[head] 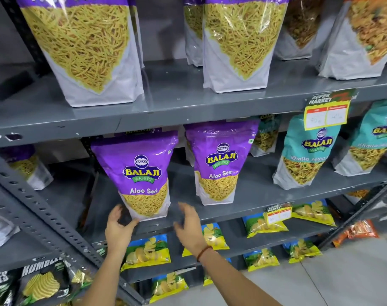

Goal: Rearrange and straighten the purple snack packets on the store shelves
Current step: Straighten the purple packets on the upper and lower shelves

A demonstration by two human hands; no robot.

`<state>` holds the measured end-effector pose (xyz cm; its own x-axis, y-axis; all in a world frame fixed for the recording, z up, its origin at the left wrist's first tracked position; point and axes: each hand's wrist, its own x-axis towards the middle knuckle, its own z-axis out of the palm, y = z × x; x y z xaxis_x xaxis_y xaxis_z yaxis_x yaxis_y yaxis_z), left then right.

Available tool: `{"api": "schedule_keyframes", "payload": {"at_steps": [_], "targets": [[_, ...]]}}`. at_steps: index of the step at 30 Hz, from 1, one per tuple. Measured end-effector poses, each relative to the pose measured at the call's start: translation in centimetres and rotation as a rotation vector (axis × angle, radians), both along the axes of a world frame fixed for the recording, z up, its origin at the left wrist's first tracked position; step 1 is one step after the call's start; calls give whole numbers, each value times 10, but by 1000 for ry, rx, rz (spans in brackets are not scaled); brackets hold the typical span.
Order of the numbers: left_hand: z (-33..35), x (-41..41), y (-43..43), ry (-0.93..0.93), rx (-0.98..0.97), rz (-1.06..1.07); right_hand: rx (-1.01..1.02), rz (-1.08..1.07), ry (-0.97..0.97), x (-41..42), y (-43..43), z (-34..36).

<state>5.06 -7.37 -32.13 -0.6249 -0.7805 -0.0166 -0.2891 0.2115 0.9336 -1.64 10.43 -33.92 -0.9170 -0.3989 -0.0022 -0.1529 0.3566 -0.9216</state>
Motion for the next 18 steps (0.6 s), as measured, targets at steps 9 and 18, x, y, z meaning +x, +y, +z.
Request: {"api": "schedule_keyframes", "payload": {"at_steps": [9,18], "targets": [[-11,-70,125,-11,-209,-475,-7,-455,20,-75,112,10],[-15,-125,135,-217,-167,-509,65,-105,-75,-122,130,12]]}}
